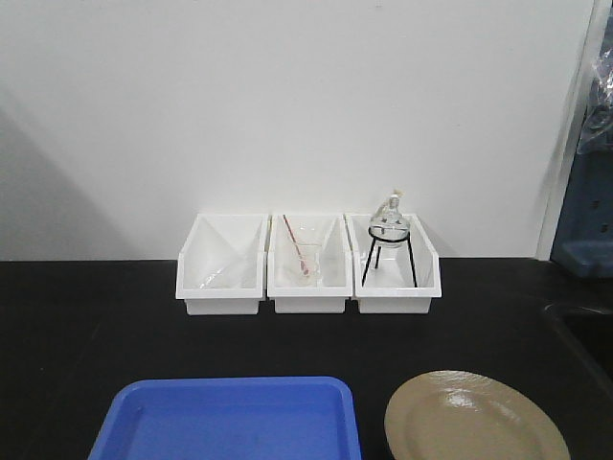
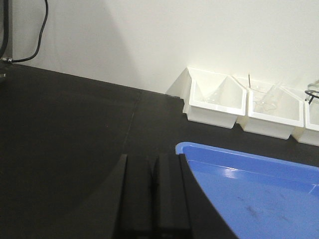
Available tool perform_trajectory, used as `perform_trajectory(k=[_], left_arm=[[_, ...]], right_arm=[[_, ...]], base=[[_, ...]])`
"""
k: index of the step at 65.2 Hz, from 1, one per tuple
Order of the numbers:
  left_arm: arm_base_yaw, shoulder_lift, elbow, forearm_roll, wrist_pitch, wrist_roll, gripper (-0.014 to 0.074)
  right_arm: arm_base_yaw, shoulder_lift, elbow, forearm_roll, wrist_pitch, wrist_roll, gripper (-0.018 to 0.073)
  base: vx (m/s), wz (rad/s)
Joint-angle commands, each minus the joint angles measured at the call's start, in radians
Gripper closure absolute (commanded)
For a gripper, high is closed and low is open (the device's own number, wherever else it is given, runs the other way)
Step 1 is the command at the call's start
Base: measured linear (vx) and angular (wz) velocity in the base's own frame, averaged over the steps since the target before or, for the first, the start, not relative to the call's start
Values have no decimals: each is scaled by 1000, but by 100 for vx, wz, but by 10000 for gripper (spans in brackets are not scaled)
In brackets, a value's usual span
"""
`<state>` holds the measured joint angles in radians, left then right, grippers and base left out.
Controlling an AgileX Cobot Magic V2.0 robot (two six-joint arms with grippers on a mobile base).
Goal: Place disk in tray to left cabinet
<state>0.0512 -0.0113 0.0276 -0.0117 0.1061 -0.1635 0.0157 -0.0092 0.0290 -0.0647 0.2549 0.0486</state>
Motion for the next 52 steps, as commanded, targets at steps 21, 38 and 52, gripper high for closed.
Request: perform_trajectory(k=[21, 38, 52], left_arm=[[1, 6, 18, 1, -83, -5, 603], [1, 6, 18, 1, -83, -5, 603], [1, 6, 18, 1, -83, -5, 603]], right_arm=[[-5, -12, 22, -11, -80, -9, 568], [-5, -12, 22, -50, -80, -26, 568], [-5, -12, 22, -120, -80, -69, 568]], base=[[0, 0], [0, 0], [0, 0]])
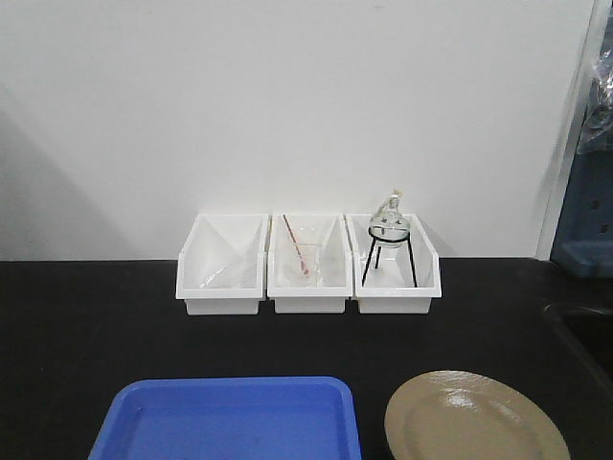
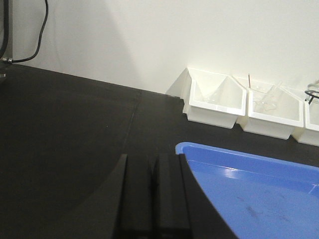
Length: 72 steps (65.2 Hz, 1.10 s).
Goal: Place disk in tray to left cabinet
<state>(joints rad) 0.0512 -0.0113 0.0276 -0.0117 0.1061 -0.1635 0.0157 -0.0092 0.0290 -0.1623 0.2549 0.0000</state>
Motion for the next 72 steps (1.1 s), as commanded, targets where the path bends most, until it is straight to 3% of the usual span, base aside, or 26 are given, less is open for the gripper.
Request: perform_trajectory(k=[1, 13, 27, 36, 53, 72], left_arm=[[1, 6, 18, 1, -83, -5, 603], [1, 6, 18, 1, -83, -5, 603], [1, 6, 18, 1, -91, -5, 603], [1, 6, 18, 1, -127, -6, 603], [1, 6, 0, 1, -353, -6, 603], [1, 6, -161, 12, -343, -3, 603]], right_arm=[[-5, -12, 22, -22, -80, -20, 568], [-5, -12, 22, -12, -117, -40, 568], [-5, -12, 22, 162, -263, 74, 568], [-5, -12, 22, 162, -282, 73, 568], [-5, -12, 21, 162, -409, 73, 568], [-5, -12, -18, 168, -614, 74, 568]], base=[[0, 0], [0, 0], [0, 0], [0, 0], [0, 0], [0, 0]])
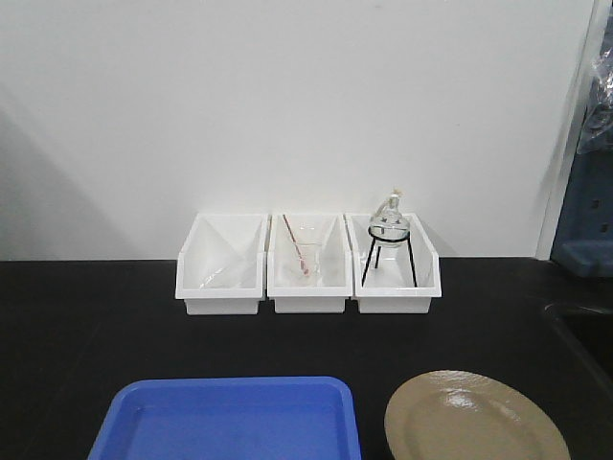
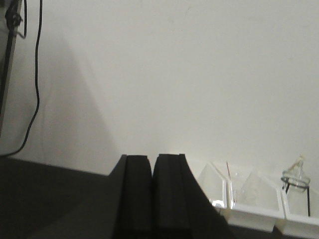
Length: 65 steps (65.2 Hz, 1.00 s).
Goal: Place disk in tray to left cabinet
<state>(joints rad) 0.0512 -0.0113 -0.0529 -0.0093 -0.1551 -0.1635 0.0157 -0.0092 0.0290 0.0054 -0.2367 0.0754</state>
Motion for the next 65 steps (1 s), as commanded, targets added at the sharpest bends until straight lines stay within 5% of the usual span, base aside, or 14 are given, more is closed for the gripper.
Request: perform_trajectory(k=[1, 24, 45, 56, 65], left_arm=[[1, 6, -90, 9, -80, -3, 603], [1, 227, -401, 140, -49, -3, 603], [1, 488, -434, 148, 83, -4, 598], [1, 568, -434, 148, 226, -4, 554], [1, 605, -434, 148, 272, -4, 463]], right_arm=[[-5, -12, -26, -5, -118, -2, 568], [-5, 187, -433, -5, 269, -9, 564], [-5, 483, -470, -5, 293, -29, 538], [-5, 587, -470, 10, 293, -25, 439], [-5, 650, -470, 49, 293, -20, 271]], base=[[0, 0], [0, 0], [0, 0], [0, 0], [0, 0]])
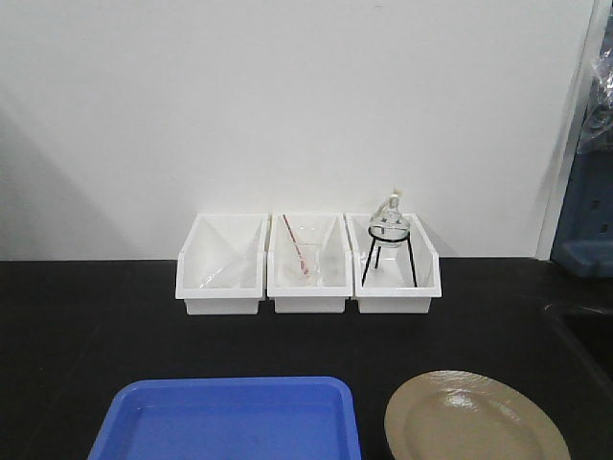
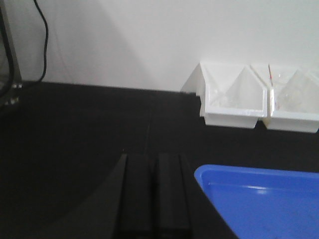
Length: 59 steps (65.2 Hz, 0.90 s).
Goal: Place disk in tray to left cabinet
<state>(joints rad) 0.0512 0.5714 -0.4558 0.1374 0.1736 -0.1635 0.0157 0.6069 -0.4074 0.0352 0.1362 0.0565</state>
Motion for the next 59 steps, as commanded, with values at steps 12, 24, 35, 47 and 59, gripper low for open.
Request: perform_trajectory(k=[12, 24, 35, 47, 59], left_arm=[[1, 31, -31, 0, -80, -15, 278], [1, 31, -31, 0, -79, -15, 177], [1, 31, -31, 0, -79, -15, 174], [1, 31, -31, 0, -80, -15, 174], [1, 31, -31, 0, -80, -15, 174]], right_arm=[[-5, 134, -33, 41, -72, 14, 20], [-30, 242, -62, 218, 156, 215, 5], [-134, 417, -147, 238, 248, 275, 10], [-156, 638, -266, 287, 285, 158, 10], [-156, 822, -358, 295, 270, 112, 10]], base=[[0, 0], [0, 0], [0, 0], [0, 0], [0, 0]])
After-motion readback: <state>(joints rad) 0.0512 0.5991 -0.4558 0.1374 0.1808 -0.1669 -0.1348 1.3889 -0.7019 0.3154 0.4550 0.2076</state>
